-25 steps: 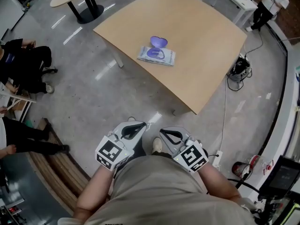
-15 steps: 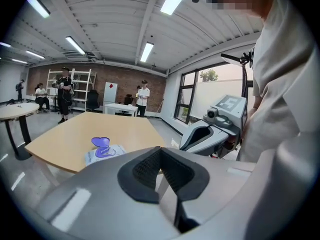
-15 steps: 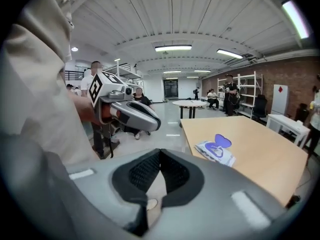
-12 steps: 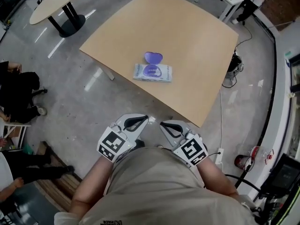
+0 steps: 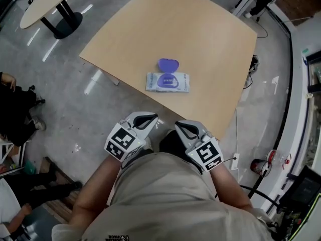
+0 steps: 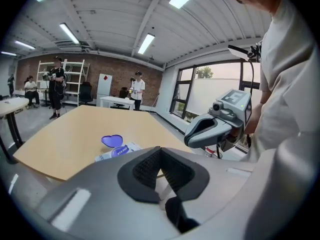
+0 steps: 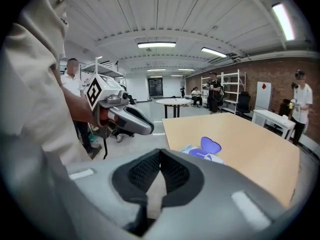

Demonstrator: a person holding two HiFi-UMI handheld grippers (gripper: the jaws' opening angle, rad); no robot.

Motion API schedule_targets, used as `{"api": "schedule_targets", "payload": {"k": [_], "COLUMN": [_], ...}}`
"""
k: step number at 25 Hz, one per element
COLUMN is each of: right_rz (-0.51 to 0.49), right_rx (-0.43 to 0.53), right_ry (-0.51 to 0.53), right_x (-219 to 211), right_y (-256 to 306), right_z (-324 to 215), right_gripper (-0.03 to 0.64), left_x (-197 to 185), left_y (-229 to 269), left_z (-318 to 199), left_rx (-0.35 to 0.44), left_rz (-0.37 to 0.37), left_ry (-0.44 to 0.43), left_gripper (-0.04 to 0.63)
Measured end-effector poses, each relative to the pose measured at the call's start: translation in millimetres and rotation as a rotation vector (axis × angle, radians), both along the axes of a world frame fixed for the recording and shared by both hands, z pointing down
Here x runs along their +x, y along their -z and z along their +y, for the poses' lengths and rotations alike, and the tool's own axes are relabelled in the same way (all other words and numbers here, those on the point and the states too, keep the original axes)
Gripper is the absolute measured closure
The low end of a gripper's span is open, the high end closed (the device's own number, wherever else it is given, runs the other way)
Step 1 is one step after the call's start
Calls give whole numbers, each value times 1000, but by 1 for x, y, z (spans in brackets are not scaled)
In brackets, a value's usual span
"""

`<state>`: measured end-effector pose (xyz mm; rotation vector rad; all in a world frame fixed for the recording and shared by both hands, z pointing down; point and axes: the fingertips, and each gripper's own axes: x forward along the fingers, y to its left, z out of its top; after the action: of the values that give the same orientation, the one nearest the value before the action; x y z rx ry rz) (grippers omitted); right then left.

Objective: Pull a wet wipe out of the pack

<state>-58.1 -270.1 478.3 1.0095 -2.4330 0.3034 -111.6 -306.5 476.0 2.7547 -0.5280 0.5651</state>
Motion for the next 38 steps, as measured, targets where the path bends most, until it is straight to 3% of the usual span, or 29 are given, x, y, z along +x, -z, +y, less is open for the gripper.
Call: {"api": "schedule_targets", "payload": {"k": [11, 16, 23, 38], "right_rz": [109, 106, 185, 174], "right_rx": [1, -30, -65, -164], "right_ry": [98, 107, 167, 228], "right_x": [42, 60, 78, 89], "right_y": [-44, -73, -119, -174], "right_z": [-96, -129, -162, -230], "right_gripper": [604, 600, 571, 565], "left_x": [25, 37, 48, 62], "left_y": [-54, -83, -126, -173], "left_z": [-81, -110, -137, -187], "left_rx": [-96, -121, -171, -260], "left_rz": [-71, -124, -208, -333], "left_ry": [125, 165, 205, 238], "left_gripper": [591, 591, 591, 591]}}
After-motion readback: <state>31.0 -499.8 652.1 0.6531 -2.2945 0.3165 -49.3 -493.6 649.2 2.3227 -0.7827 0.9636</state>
